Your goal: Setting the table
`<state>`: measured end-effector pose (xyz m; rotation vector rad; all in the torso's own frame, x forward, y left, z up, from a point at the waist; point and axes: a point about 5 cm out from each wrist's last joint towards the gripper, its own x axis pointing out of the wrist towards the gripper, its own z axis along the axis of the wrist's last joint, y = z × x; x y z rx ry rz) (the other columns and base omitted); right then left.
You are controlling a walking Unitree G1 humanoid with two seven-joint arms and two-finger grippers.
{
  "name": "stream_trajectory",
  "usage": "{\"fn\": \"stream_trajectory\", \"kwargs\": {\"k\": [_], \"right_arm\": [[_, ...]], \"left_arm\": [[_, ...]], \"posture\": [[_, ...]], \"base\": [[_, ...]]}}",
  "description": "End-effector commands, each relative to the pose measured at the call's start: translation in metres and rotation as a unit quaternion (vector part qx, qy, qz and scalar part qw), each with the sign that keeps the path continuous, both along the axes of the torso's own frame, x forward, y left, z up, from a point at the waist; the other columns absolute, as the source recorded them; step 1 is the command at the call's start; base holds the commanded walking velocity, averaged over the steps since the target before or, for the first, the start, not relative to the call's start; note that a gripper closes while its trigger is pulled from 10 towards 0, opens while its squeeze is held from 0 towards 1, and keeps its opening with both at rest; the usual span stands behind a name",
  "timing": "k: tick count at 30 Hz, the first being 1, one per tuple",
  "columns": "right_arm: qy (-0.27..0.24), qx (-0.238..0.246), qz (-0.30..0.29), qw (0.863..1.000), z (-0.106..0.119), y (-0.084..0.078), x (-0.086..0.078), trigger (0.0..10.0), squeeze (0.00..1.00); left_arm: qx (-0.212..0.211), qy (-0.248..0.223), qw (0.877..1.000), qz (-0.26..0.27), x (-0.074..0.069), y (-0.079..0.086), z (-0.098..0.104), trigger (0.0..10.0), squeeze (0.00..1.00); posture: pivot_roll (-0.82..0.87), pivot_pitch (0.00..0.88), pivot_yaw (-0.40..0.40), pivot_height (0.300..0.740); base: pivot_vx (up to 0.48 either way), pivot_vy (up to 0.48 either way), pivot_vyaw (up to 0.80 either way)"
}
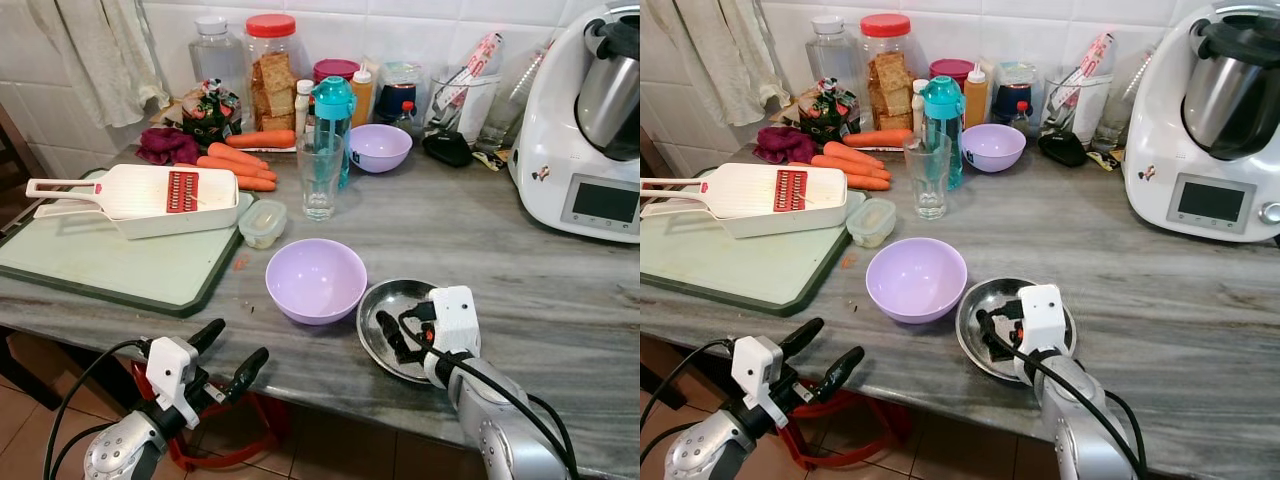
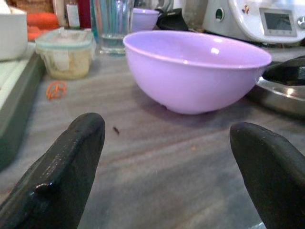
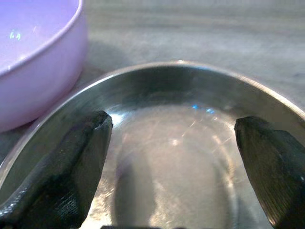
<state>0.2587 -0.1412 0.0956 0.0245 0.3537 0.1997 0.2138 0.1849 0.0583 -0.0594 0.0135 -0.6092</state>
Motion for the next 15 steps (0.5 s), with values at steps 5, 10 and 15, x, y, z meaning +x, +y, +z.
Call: {"fn": "stream_trajectory", "kwargs": {"k": [5, 10, 15], "right_arm": [[-0.066, 0.002, -0.039, 0.997, 0.020, -0.007, 0.005, 10.0, 0.00], [-0.117, 0.010, -0.048, 0.992, 0.034, -0.008, 0.007, 10.0, 0.00], [-0.170, 0.003, -0.050, 0.984, 0.045, -0.006, 0.008, 10.0, 0.00]], "left_arm": [[0.001, -0.015, 1.000, -0.006, 0.002, -0.002, 0.014, 10.0, 0.00], [-0.001, -0.025, 1.000, 0.007, 0.004, -0.001, 0.021, 10.0, 0.00], [0.009, -0.047, 0.996, 0.076, 0.019, 0.005, 0.032, 10.0, 0.00]], "posture": [[-0.01, 0.000, 0.017, 0.740], [-0.01, 0.000, 0.017, 0.740], [0.00, 0.000, 0.014, 0.740]], "base": [[0.000, 0.000, 0.00], [0.000, 0.000, 0.00], [0.000, 0.000, 0.00]]}}
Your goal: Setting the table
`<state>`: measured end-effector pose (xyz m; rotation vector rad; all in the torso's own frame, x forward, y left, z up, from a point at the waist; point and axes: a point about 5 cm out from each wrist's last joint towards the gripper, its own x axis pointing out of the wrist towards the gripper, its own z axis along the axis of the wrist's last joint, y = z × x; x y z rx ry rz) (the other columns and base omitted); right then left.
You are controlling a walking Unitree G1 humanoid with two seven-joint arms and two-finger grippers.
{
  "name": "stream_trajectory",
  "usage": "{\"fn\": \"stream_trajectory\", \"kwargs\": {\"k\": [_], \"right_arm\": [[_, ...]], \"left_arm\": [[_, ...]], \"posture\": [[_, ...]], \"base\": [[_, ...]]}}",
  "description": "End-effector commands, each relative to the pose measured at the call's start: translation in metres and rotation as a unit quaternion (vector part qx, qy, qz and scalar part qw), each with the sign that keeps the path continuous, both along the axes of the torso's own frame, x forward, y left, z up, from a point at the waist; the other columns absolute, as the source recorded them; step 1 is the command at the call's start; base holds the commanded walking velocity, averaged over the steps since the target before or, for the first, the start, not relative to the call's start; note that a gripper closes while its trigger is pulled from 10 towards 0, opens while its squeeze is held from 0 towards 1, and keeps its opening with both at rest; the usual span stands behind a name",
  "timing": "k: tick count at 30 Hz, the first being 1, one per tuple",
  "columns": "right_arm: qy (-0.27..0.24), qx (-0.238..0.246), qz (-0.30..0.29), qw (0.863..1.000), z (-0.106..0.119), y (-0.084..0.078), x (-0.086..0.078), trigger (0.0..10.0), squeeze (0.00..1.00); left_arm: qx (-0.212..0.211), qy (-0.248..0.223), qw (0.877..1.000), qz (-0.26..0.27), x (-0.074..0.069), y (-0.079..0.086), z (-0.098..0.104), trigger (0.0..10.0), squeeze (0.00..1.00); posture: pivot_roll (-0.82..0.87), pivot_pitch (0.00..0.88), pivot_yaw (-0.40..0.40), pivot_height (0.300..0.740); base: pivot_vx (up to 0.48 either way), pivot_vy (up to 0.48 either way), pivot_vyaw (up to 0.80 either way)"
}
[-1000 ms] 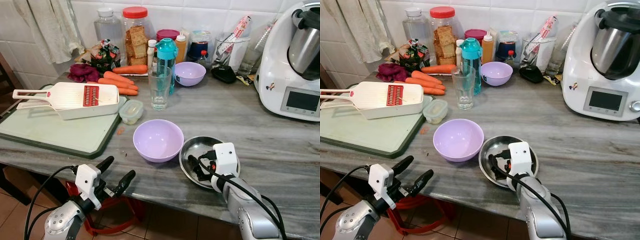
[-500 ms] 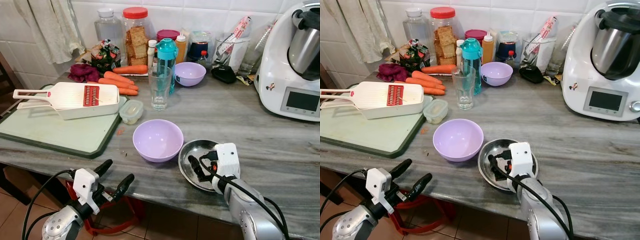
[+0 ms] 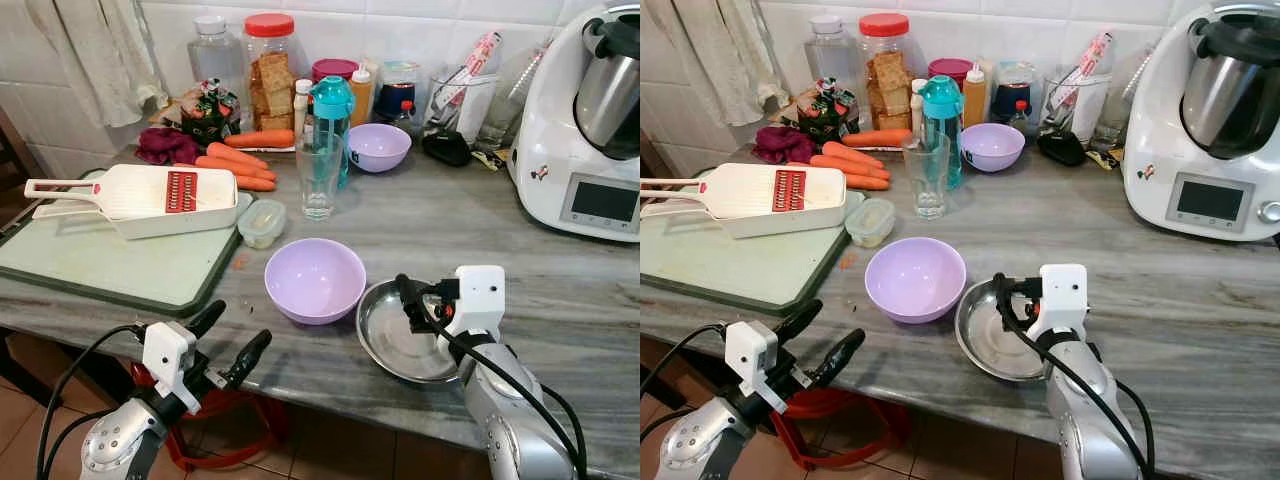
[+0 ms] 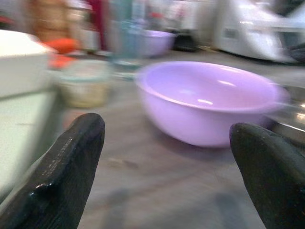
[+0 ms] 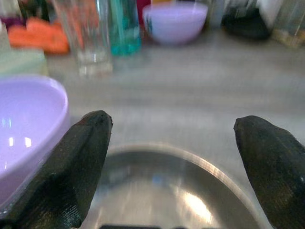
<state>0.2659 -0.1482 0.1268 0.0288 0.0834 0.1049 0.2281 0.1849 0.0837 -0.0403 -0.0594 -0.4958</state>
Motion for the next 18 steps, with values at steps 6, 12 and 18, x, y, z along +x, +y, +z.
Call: {"fn": "stream_trajectory", "kwargs": {"k": [6, 12, 18], "right_arm": [[-0.067, -0.003, -0.006, 0.998, 0.019, 0.002, 0.001, 10.0, 0.00], [-0.084, 0.003, -0.025, 0.996, 0.019, -0.004, -0.003, 10.0, 0.00], [-0.110, -0.014, -0.041, 0.993, 0.017, -0.012, -0.021, 10.0, 0.00]], "left_arm": [[0.017, -0.024, 0.992, 0.122, 0.033, 0.006, 0.024, 10.0, 0.00], [0.008, -0.025, 0.986, 0.163, 0.038, 0.001, 0.027, 10.0, 0.00], [0.015, -0.007, 0.984, 0.175, 0.034, -0.004, 0.019, 10.0, 0.00]], "posture": [[0.00, 0.000, 0.014, 0.740], [0.00, 0.000, 0.017, 0.740], [0.00, 0.000, 0.017, 0.740]], "base": [[0.000, 0.000, 0.00], [0.000, 0.000, 0.00], [0.000, 0.000, 0.00]]}}
